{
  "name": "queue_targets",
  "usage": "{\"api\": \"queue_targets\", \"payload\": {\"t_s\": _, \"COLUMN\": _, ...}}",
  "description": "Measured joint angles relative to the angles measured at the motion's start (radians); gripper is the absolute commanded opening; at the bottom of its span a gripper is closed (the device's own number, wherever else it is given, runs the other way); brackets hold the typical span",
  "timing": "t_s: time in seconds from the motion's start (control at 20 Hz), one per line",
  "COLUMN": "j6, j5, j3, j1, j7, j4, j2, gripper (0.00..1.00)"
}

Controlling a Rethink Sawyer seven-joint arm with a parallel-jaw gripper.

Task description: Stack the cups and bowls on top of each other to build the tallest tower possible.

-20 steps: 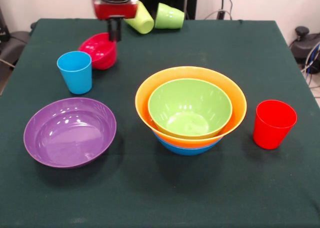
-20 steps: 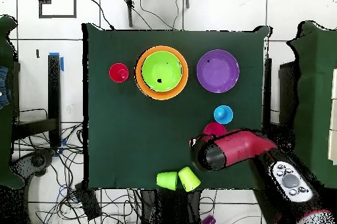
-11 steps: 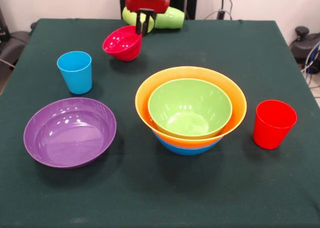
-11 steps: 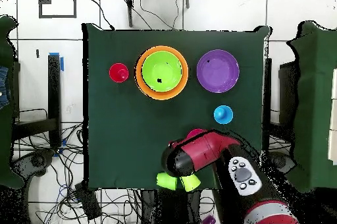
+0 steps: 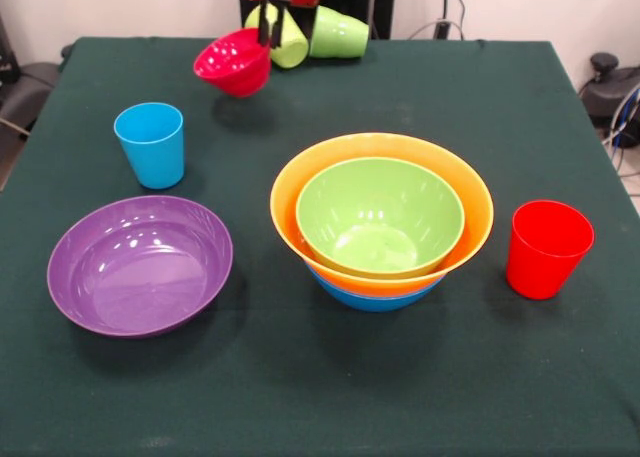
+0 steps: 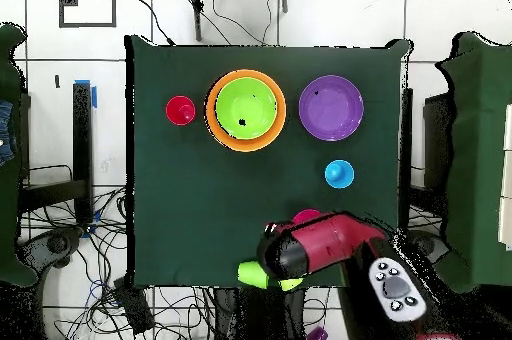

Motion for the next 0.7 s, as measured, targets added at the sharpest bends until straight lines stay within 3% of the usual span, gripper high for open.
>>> {"api": "queue_targets", "payload": {"t_s": 0.35, "j6": 0.021, "j5": 0.109, "j3": 0.07, "j1": -0.136, "j7": 0.0, "j4": 0.029, "j2": -0.081, "gripper": 0.0}}
{"api": "queue_targets", "payload": {"t_s": 0.7, "j6": 0.084, "j5": 0.174, "j3": 0.122, "j1": -0.14, "j7": 0.0, "j4": 0.02, "j2": -0.108, "gripper": 0.0}}
